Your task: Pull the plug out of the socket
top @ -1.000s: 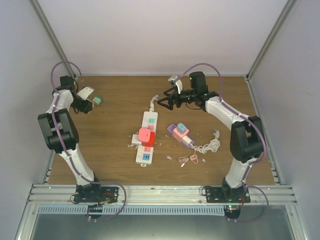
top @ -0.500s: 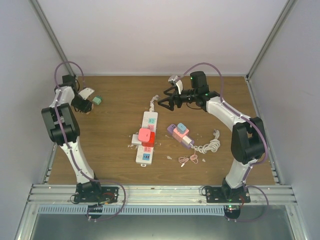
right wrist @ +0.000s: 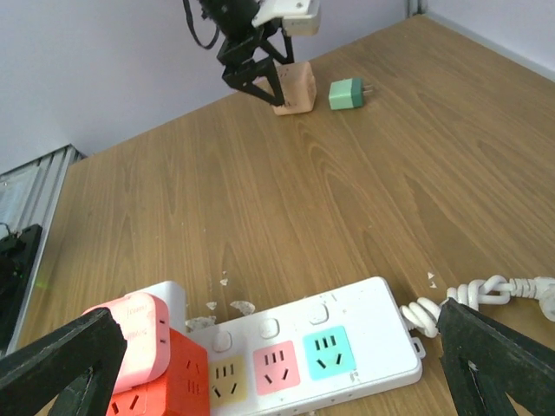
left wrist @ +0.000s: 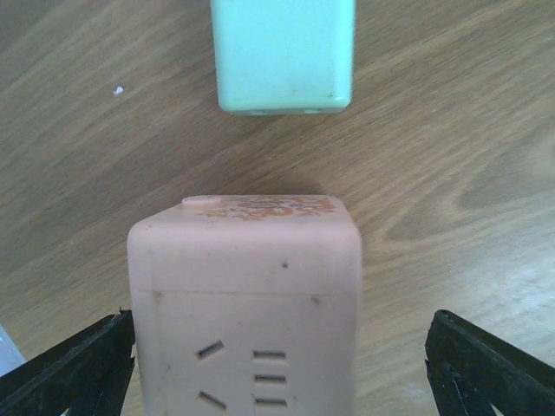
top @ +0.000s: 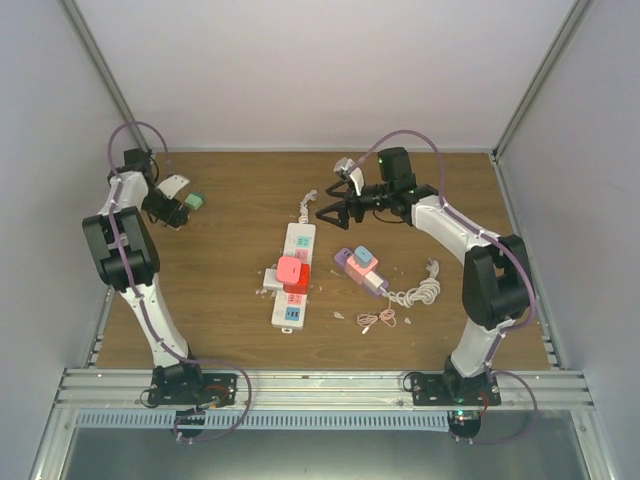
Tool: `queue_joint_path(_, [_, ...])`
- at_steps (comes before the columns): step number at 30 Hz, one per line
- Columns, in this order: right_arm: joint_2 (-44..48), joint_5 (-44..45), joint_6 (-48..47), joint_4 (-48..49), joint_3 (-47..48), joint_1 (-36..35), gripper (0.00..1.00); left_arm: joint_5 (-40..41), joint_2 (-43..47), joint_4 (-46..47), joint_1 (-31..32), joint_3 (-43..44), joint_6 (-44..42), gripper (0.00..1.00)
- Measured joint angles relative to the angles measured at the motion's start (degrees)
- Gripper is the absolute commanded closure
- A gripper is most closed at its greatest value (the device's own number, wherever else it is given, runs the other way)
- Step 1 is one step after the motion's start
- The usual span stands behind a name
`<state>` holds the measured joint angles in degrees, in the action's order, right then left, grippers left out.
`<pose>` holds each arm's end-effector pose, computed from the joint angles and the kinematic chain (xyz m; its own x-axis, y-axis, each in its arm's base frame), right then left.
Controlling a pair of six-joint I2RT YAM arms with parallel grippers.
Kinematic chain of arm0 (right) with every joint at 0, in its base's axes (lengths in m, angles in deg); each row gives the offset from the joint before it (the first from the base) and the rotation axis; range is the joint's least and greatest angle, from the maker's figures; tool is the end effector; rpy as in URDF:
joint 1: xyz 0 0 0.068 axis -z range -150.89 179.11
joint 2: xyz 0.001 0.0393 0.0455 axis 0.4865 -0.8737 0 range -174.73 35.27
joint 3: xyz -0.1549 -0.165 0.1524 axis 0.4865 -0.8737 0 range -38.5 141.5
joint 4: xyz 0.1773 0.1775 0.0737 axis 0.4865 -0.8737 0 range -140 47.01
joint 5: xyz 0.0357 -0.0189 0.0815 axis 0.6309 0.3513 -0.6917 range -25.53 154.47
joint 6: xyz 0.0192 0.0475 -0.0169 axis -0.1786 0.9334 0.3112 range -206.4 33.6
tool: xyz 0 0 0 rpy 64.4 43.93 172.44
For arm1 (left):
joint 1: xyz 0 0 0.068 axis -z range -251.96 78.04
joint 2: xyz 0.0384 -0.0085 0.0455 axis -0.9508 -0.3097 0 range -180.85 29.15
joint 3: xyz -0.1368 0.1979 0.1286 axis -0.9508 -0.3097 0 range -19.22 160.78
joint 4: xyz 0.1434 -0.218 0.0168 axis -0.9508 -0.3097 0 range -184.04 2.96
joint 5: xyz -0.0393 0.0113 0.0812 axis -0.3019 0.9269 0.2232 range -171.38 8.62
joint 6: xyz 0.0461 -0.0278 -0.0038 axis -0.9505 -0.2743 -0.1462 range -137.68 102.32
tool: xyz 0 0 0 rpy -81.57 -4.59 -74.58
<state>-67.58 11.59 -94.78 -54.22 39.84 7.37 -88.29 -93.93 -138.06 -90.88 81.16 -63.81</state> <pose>0.3648 0.1761 0.2680 -0.4164 -0.2606 -0.8710 -0.8950 0.2859 0.3424 0.4212 0.1399 0.1904 -0.8384 0.4692 -0.2775 0.4537 0.8828 0.1219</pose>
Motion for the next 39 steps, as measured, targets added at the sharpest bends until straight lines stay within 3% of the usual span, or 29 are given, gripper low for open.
queue_joint_path(9, [1.9, 0.52, -8.74, -4.68, -1.86, -3.93, 0.04, -11.63, 14.67, -0.02, 2.1, -7.19, -4.33, 0.09])
queue_joint_path(20, [3.8, 8.02, -19.06, -7.93, -8.83, -14.03, 0.04, -34.03, 30.32, 0.2, 13.05, -25.51, -6.73, 0.1])
queue_joint_path(26, [3.93, 11.52, -20.61, -6.86, -13.68, -16.0, 0.07, -40.52, 35.78, 1.18, 19.32, -33.09, -8.28, 0.14])
queue_joint_path(30, [4.09, 14.23, -20.65, -4.68, -15.78, -17.4, 0.09, -44.09, 35.74, 2.99, 21.73, -34.88, -4.26, 0.15])
queue_joint_path(39, [4.94, 19.67, -18.47, 1.62, -19.67, -19.43, 0.13, -47.08, 38.38, 7.06, 22.1, -39.12, 15.02, 0.15])
